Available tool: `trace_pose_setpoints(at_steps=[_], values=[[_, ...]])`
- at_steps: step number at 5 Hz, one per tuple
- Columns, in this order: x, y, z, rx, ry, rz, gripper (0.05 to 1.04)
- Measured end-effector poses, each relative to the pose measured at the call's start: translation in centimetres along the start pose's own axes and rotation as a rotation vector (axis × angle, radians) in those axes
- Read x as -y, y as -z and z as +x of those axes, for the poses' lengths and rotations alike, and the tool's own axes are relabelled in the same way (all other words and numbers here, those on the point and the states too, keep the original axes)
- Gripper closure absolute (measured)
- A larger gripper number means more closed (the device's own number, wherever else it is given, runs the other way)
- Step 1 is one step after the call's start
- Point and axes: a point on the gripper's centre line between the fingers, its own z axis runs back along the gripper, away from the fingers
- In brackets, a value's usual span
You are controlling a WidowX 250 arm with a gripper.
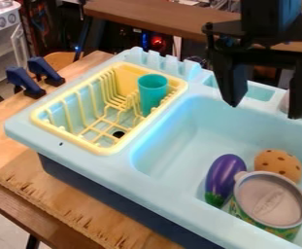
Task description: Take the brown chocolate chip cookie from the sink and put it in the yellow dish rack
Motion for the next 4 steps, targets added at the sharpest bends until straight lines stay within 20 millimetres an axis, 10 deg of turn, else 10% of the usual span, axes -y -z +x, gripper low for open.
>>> trace_pose_setpoints(at_steps=[4], values=[[-2.9, 4.8, 3.8, -0.125, -0.120, 0.115, 0.081]])
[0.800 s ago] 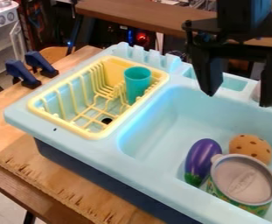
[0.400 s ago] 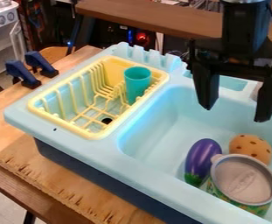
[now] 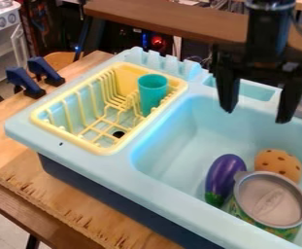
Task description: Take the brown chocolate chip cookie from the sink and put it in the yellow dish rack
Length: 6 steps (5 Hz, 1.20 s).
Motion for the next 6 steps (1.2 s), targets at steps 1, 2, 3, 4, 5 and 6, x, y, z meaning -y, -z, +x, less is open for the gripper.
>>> trace_pose_setpoints(at_steps=[1, 2, 3, 4, 5, 6], values=[[-0.2, 1.9, 0.4, -0.041, 0.119, 0.006, 0.081], [0.0, 3.2, 0.6, -0.040, 0.191, -0.008, 0.081], [0.5, 4.6, 0.0, -0.045, 0.237, -0.052, 0.081], [1.1, 5.4, -0.6, -0.052, 0.228, -0.085, 0.081], [2.0, 5.7, -0.5, -0.023, 0.229, -0.119, 0.081], [2.8, 7.3, -0.3, -0.032, 0.240, -0.121, 0.081]])
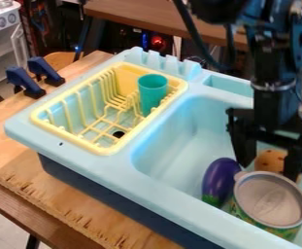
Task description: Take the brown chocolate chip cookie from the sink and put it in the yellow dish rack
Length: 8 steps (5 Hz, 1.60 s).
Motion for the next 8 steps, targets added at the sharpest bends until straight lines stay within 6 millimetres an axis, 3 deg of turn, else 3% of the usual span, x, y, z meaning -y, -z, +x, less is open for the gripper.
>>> trace_pose_setpoints(at_steps=[2, 3, 5, 7, 8], values=[[-0.1, 1.3, 2.6, -0.012, 0.001, 0.023, 0.133], [-0.3, 1.5, 2.8, -0.019, 0.012, 0.024, 0.308], [-0.1, 0.8, 2.3, 0.020, 0.011, -0.001, 0.448], [1.3, -4.6, 0.9, 0.164, 0.075, -0.053, 0.469], [1.0, -7.7, -0.3, 0.235, 0.062, -0.072, 0.469]])
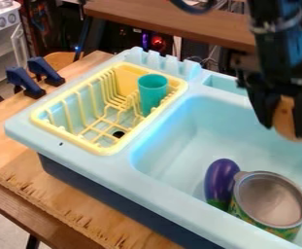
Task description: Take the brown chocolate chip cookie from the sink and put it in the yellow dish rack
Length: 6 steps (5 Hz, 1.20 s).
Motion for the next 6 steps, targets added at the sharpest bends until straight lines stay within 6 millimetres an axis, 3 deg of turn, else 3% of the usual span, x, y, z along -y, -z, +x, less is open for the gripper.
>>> trace_pose_setpoints(at_steps=[2, 3, 5, 6], values=[[-4.1, -6.3, -2.7, -0.044, -0.199, 0.155, 0.469], [-5.9, -8.4, -4.1, -0.042, -0.299, 0.178, 0.469], [-10.5, -10.1, -7.6, -0.134, -0.552, 0.298, 0.469], [-11.8, -9.3, -8.5, -0.144, -0.595, 0.288, 0.469]])
